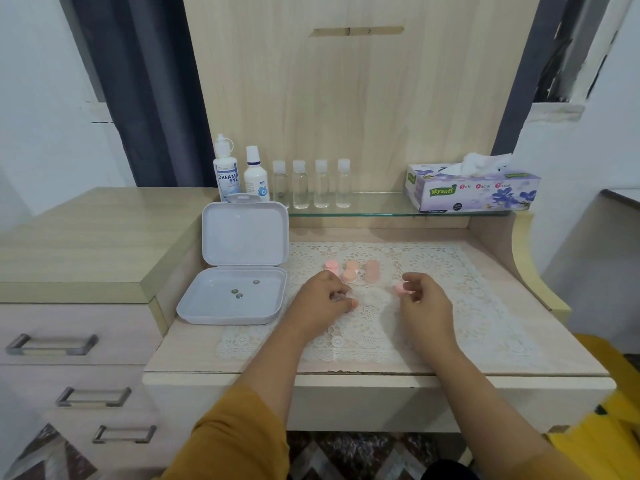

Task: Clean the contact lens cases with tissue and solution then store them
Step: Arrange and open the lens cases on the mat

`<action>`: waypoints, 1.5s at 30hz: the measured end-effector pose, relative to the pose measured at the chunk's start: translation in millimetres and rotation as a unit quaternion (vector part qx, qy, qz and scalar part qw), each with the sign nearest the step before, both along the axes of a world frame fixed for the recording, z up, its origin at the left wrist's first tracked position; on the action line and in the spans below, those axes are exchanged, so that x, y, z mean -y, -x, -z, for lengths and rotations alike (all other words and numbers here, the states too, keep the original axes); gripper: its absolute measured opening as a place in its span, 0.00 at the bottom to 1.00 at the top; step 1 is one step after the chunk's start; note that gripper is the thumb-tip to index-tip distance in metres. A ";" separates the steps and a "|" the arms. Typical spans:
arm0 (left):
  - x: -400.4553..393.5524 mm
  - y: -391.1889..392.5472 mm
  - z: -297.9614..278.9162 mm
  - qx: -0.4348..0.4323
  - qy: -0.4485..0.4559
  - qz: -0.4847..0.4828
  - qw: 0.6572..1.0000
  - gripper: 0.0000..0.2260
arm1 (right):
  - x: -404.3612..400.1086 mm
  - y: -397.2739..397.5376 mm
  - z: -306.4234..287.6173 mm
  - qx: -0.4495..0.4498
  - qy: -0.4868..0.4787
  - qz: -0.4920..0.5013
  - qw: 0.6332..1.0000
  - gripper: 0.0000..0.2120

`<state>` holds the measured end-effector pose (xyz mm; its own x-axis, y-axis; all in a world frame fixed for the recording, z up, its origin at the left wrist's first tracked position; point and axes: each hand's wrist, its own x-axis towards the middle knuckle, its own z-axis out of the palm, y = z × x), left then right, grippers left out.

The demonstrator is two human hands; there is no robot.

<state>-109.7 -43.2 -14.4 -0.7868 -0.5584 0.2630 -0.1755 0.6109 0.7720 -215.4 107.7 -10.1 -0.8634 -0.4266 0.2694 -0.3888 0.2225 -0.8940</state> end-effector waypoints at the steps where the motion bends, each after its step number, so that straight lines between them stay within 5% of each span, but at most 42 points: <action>1: -0.2 0.0 0.0 -0.001 0.000 -0.003 1.000 0.11 | 0.1 -0.1 0.1 0.003 0.000 -0.006 1.000 0.18; 8: -1.8 -1.3 -3.1 -0.025 -0.030 -0.030 0.999 0.08 | -0.9 2.0 3.3 0.006 -0.031 -0.031 0.999 0.11; 29: 20.7 -21.7 -30.6 -0.087 -0.027 -0.100 0.991 0.06 | 3.3 3.5 5.5 -0.037 -0.098 -0.024 0.994 0.13; 45: 84.8 -103.4 -29.0 -0.021 0.124 -0.211 0.969 0.09 | 3.4 3.0 6.6 -0.037 -0.100 -0.025 0.994 0.14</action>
<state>-6.2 -128.0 14.5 -0.4885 -0.7437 0.4564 -0.4219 0.6592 0.6225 -218.4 104.3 -16.7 -0.8207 -0.5203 0.2361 -0.4665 0.3716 -0.8027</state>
